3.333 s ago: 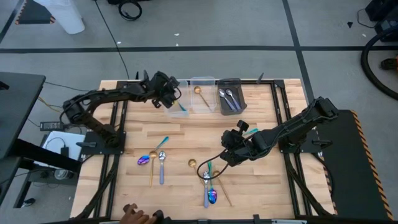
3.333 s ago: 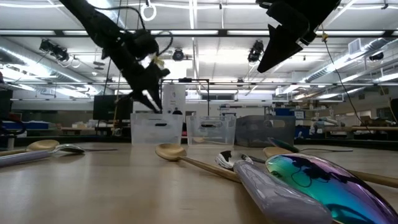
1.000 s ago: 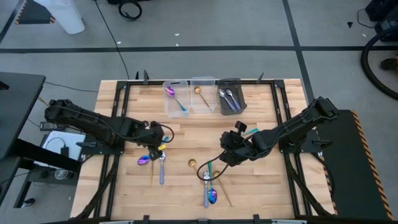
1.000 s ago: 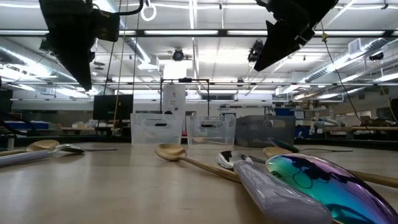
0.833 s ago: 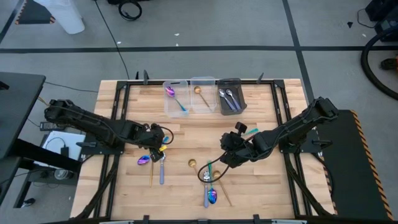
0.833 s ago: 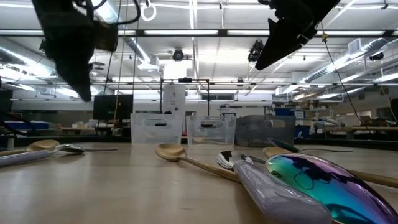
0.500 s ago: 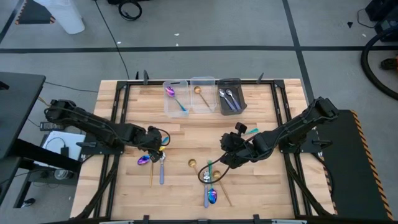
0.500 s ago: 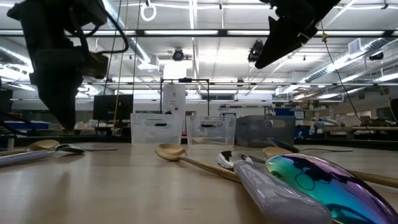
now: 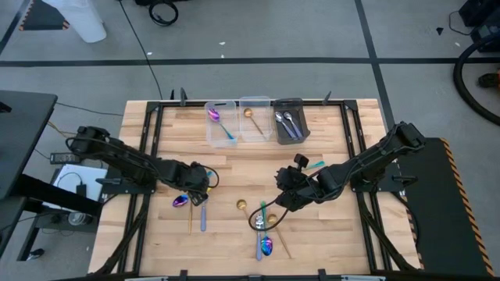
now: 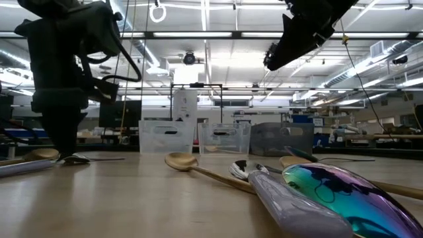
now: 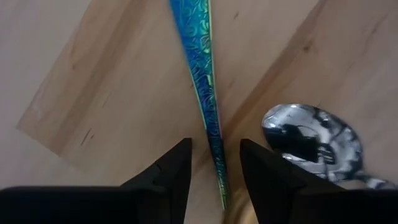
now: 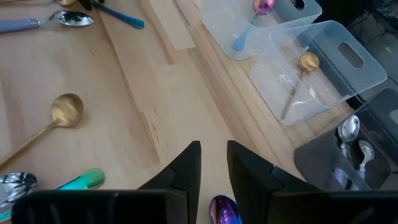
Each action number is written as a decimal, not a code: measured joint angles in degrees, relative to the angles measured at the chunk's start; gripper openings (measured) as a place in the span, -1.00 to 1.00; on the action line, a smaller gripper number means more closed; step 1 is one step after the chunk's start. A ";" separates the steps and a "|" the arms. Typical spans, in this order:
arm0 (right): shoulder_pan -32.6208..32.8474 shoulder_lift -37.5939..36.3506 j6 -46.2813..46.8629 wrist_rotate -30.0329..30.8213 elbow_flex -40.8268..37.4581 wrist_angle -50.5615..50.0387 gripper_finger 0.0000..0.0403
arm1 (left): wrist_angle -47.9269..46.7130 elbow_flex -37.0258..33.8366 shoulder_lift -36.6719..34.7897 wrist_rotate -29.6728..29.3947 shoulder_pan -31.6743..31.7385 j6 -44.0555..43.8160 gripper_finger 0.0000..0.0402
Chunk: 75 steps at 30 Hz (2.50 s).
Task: Sort silverware by color (type)
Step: Put the blue spoon into the left transparent bin
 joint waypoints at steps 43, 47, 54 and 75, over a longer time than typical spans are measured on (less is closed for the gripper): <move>0.00 0.00 -0.86 -0.01 0.00 0.76 -0.56 | 1.23 -0.01 0.81 -6.27 4.55 41.58 -0.89; 0.00 0.00 -1.01 -0.02 0.00 0.76 -0.56 | 0.32 2.18 0.98 -7.99 4.61 50.00 -0.90; 0.00 0.00 -1.13 -0.01 0.00 0.76 -0.56 | -3.09 8.22 0.89 -17.33 4.57 62.16 -0.90; 0.13 0.00 -1.19 -0.03 0.02 0.76 -0.56 | 2.68 13.16 -1.35 -32.25 15.93 103.45 -0.90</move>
